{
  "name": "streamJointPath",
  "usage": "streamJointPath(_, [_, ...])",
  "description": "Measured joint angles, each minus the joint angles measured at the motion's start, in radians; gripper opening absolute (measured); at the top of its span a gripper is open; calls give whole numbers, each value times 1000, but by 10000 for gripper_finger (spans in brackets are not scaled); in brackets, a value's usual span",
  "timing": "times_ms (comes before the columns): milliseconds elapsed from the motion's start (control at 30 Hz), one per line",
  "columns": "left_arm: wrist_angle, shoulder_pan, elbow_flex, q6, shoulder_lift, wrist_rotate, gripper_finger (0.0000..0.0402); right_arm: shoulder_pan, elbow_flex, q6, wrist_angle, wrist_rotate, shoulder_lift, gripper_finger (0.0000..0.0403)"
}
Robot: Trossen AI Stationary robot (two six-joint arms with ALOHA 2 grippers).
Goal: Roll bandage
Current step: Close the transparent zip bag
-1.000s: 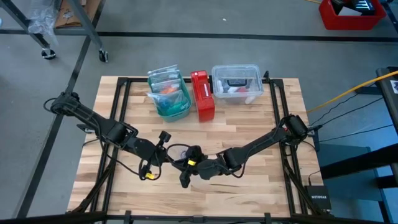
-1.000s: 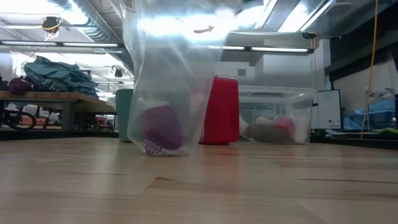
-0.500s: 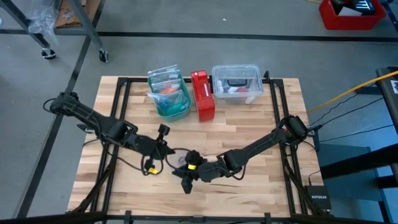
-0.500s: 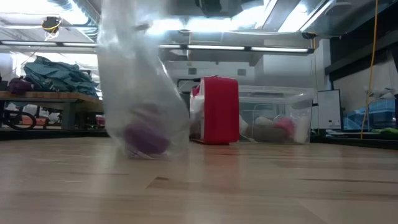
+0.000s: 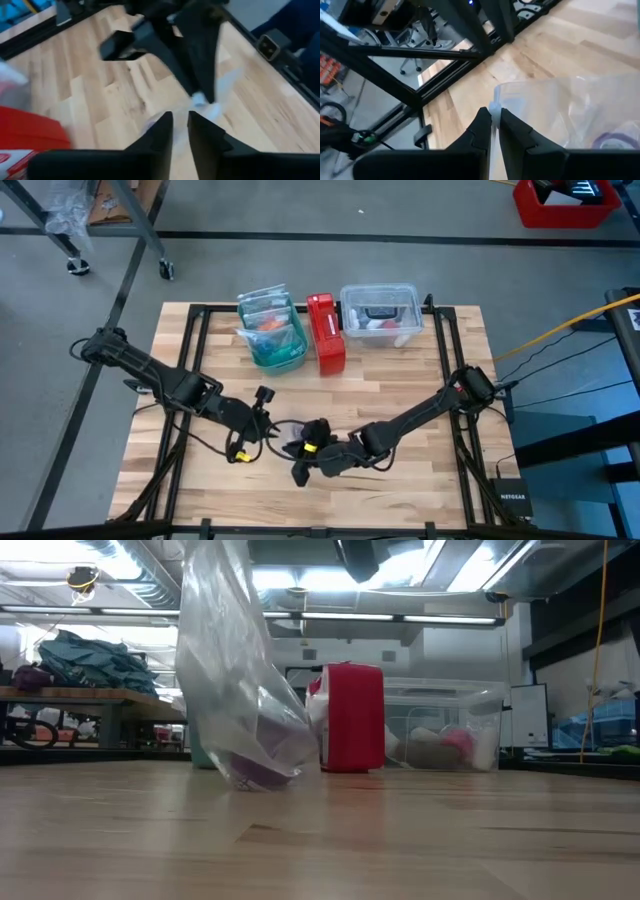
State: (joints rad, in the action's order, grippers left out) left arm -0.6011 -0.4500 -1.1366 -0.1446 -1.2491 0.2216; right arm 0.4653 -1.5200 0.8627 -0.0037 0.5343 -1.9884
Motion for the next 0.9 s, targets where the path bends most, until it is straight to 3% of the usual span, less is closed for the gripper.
streamJointPath(200, [13, 0, 0, -43, 0, -6, 98, 0, 0, -74, 4, 54, 0, 30])
streamJointPath(367, [18, -1, 0, -73, 0, -14, 104, -1, 0, -138, 57, 83, 0, 30])
streamJointPath(900, [75, -1, 0, -141, 0, -63, 6, -1, 0, -194, 120, 84, 1, 30])
